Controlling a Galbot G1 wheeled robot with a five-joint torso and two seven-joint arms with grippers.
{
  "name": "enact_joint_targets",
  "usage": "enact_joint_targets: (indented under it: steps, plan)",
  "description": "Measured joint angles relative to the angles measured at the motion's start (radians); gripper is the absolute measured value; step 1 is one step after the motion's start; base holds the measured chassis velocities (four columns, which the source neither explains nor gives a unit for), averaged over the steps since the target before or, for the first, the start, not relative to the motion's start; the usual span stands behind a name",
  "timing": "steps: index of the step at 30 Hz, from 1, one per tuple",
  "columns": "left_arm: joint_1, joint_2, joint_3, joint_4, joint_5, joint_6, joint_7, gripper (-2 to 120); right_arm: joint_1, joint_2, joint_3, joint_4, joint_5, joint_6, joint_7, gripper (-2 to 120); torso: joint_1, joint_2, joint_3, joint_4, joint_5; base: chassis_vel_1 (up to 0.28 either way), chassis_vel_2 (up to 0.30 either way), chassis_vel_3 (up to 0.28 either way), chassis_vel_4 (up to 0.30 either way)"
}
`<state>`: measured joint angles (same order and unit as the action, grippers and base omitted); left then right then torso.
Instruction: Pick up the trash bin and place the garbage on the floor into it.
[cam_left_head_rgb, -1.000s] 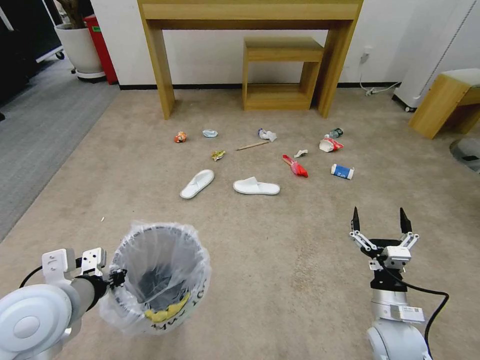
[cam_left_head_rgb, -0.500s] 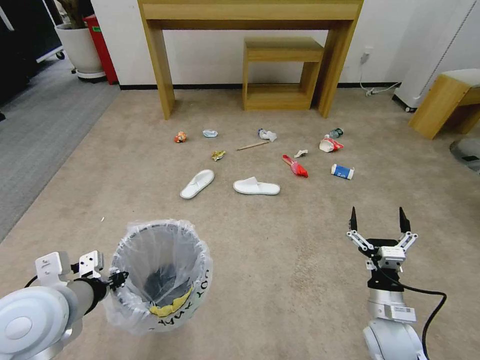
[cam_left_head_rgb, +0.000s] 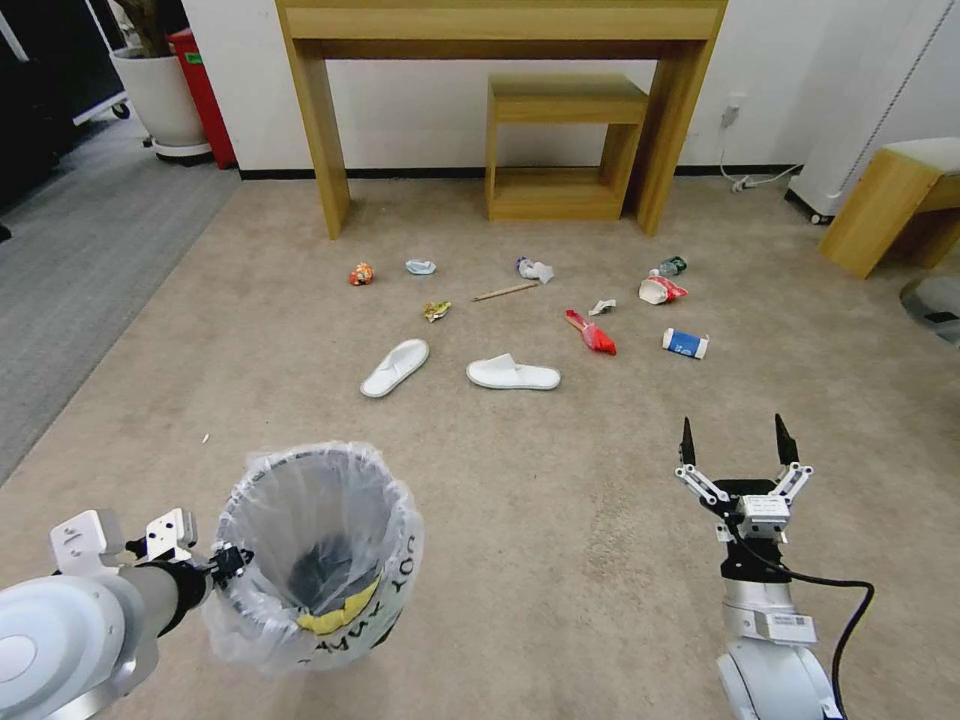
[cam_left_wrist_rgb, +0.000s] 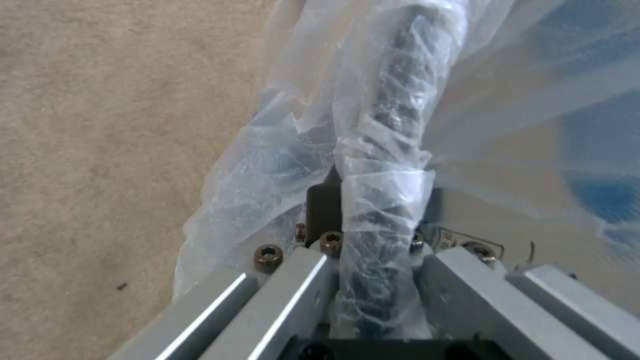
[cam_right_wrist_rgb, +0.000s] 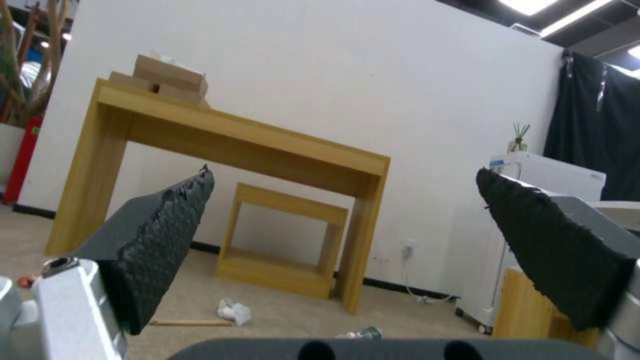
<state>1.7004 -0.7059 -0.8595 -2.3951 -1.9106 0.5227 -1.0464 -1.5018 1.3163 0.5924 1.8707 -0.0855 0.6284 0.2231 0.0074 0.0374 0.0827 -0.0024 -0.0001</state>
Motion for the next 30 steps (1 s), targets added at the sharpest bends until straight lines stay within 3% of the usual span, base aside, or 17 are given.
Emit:
enact_joint_targets:
  steps: [11,24,30]
  plan:
    - [0.014,0.004,0.006,0.000,0.036,-0.008,0.000,0,0.002,-0.002,0.004,-0.009,0.024,0.028,-0.029,100,0.000,0.000,0.000,0.0001,0.0001,-0.020,0.017,0.013,-0.025]
    - [0.020,-0.008,0.017,0.001,0.068,-0.019,0.008,0,0.011,-0.003,0.004,-0.015,0.024,0.048,-0.041,100,0.001,0.000,0.001,0.0000,-0.0001,-0.173,0.165,0.164,-0.163]
    - [0.020,-0.001,0.012,-0.004,0.063,-0.025,0.008,0,0.016,-0.004,0.010,-0.016,0.015,0.055,-0.044,100,0.000,0.000,0.000,0.0002,0.0001,-0.036,0.021,0.039,-0.022]
